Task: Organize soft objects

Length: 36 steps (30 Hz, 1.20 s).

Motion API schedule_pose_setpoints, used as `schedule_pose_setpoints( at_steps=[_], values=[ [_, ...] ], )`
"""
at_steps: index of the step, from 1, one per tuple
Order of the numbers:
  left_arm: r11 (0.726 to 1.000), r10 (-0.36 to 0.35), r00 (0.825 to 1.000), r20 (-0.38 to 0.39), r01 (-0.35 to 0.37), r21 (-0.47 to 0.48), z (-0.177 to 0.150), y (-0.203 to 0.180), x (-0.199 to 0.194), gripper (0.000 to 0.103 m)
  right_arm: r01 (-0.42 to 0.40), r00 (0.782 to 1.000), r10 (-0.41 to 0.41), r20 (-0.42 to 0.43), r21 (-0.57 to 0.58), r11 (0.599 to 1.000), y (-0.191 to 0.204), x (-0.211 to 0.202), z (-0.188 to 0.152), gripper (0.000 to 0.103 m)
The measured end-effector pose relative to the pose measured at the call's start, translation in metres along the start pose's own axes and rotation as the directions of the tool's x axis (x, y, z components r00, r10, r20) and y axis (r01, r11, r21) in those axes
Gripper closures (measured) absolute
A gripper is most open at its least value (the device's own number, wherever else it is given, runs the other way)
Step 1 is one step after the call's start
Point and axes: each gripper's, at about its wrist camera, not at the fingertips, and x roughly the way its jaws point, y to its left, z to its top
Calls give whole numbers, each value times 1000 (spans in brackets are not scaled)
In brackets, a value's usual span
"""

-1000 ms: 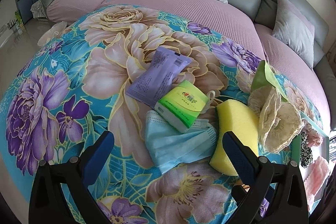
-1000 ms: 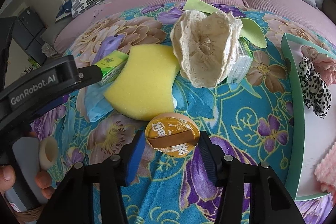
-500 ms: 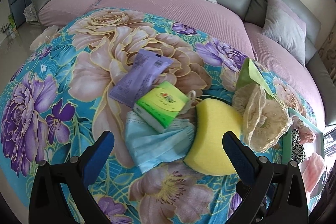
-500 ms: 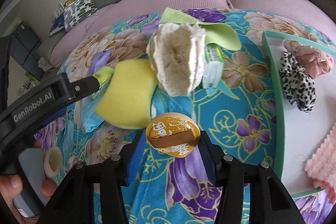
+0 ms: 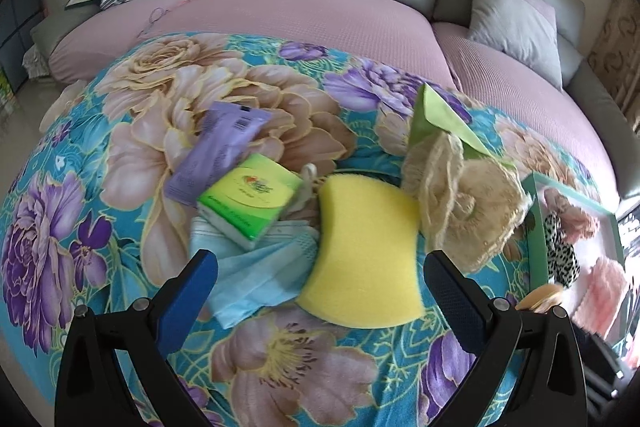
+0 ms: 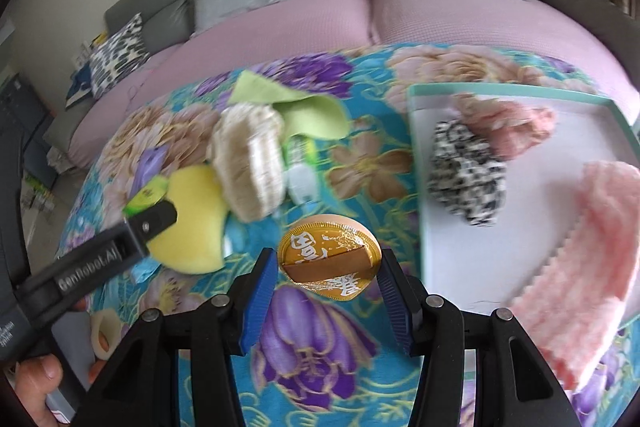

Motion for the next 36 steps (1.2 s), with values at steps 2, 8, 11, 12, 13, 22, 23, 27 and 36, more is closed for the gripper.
schedule_pose_setpoints(
  at_steps=[2,8,11,12,13,22,23,27,36],
  values=[
    [1000,7,1000,-4,-7,28,-1,-7,2,0,13,1000,-13,9,14,1000,-7,-4,1,49],
    [993,47,999,-20,-44,108,-6,-26,11,1,50,998,-51,21,40,998,-21,-9,2,49],
    [988,71,997,-27,-67,137,-9,-33,15,1,57,998,-58,17,51,997,-25,-8,2,49],
    [986,78,997,-30,-73,147,-10,-35,18,1,58,998,-59,14,54,997,-26,-8,2,49],
    [985,83,996,-33,-77,155,-11,-36,20,1,59,998,-60,13,54,997,-26,-8,2,49],
    [970,160,985,-58,-146,194,-16,-40,40,1,59,998,-60,3,54,997,-26,-5,1,49],
    [970,161,985,-58,-147,196,-17,-40,40,1,60,998,-60,2,54,997,-26,-5,1,49],
    [972,144,988,-47,-132,193,-16,-40,37,13,61,998,-61,0,55,997,-25,-4,1,49],
    [979,101,994,-48,-91,185,-15,-38,33,32,62,998,-62,-4,52,997,-25,-3,0,49]
  ],
)
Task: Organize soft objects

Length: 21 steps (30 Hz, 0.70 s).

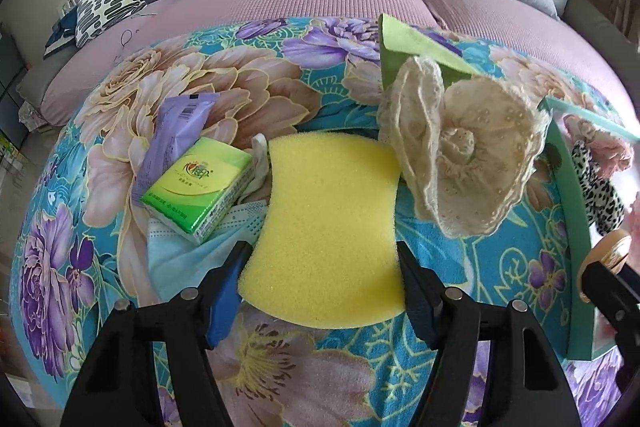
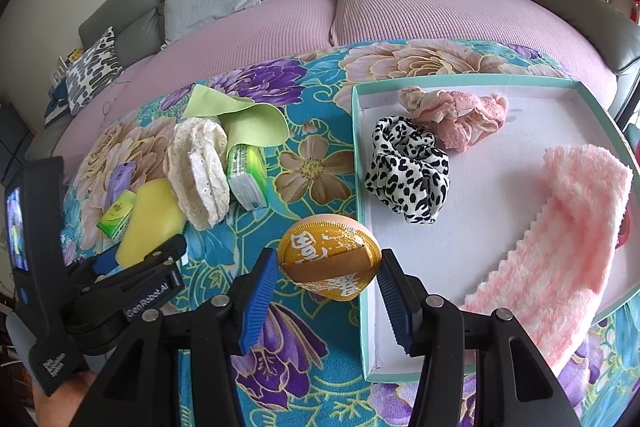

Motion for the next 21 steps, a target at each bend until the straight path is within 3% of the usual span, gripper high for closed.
schedule_pose_setpoints(
  at_steps=[13,21],
  values=[
    [999,-28,999,46,30,-41,4,13,-19,33,-4,1000,4,1,4,1000,0,0,-1,49],
    [994,-37,988,153,53,-98,8,30,-56,33,-8,1000,7,22,9,1000,-1,-7,1,49]
  ],
)
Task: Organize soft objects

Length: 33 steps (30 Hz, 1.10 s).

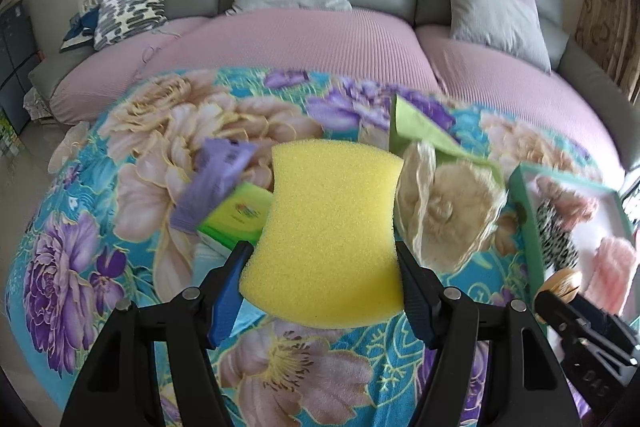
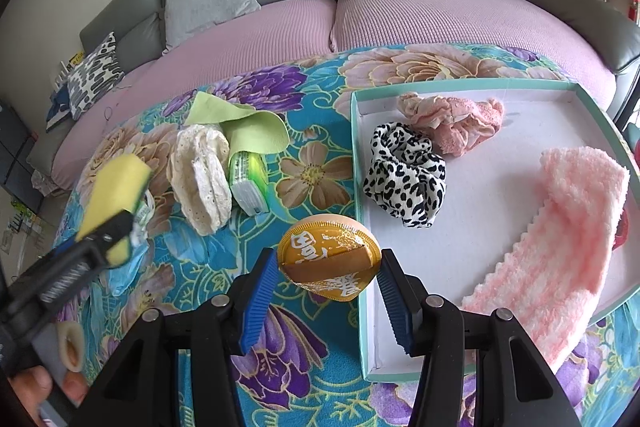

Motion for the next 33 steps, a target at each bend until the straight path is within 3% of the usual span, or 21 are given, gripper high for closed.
schedule_pose_setpoints(
  at_steps=[7,16,23,27,33],
  values=[
    [999,-3,997,79,7,-54,8,15,-27,33,-4,1000,4,9,-3,1000,0,-3,1,49],
    [998,-36,994,102,41,-43,11,6,-35,33,-3,1000,3,25,13,1000,-6,-8,3,49],
    [996,-89,986,139,90,2,14,-16,-49,33,24,997,-30,71,83,996,-35,-24,6,49],
    [993,-114,981,159,114,11,14,-23,-57,33,57,996,-65,54,141,988,-59,-23,6,49],
    [994,-104,976,189,109,-13,16,-20,-65,33,74,995,-85,49,191,979,-80,-24,6,49]
  ],
)
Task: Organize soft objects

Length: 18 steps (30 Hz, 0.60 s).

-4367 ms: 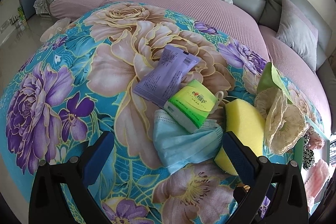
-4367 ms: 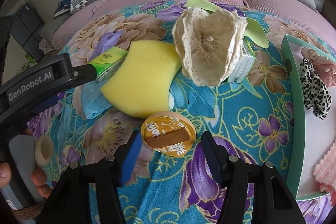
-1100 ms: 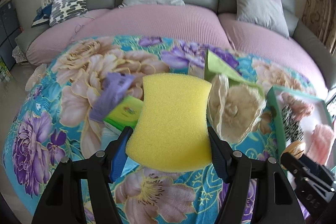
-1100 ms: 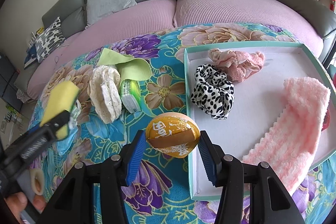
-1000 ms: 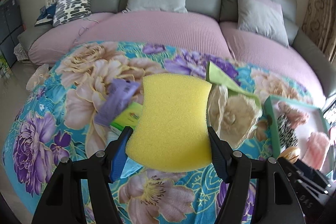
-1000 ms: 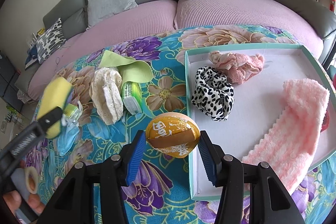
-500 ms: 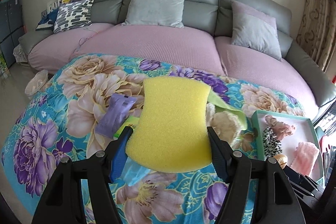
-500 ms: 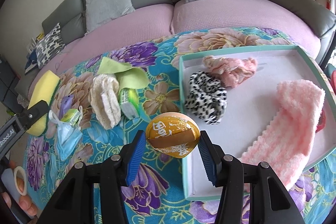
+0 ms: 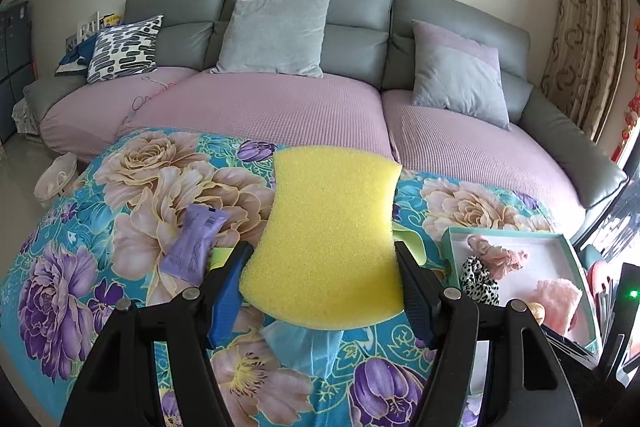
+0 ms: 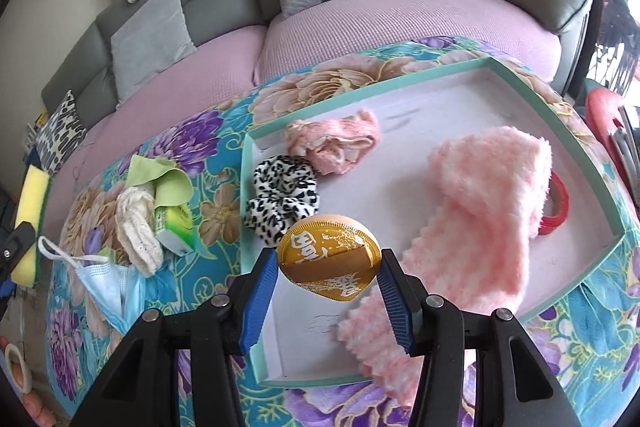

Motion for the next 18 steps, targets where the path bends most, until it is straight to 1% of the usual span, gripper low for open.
schedule_pose_setpoints(
  at_steps=[4,7,9,11,15,18],
  values=[
    [1000,6,1000,8,-6,-2,1,0,-1,33,-5,1000,5,0,-6,1000,0,0,0,49],
    [1000,-12,1000,-9,12,19,-1,-9,4,33,4,1000,-5,-20,-13,1000,0,6,0,49],
    [999,-32,999,-20,32,35,-3,-20,8,33,12,1000,-12,-16,-7,1000,-4,7,1,49],
    [996,-64,997,-34,66,61,-5,-37,13,33,20,1000,-20,-6,9,1000,-11,7,3,49],
    [981,-149,987,-65,155,117,-10,-72,20,32,56,998,-56,-13,60,997,-35,10,7,49],
    [967,-187,979,-80,198,159,-15,-95,22,33,68,998,-67,-15,97,993,-51,9,8,49]
  ],
)
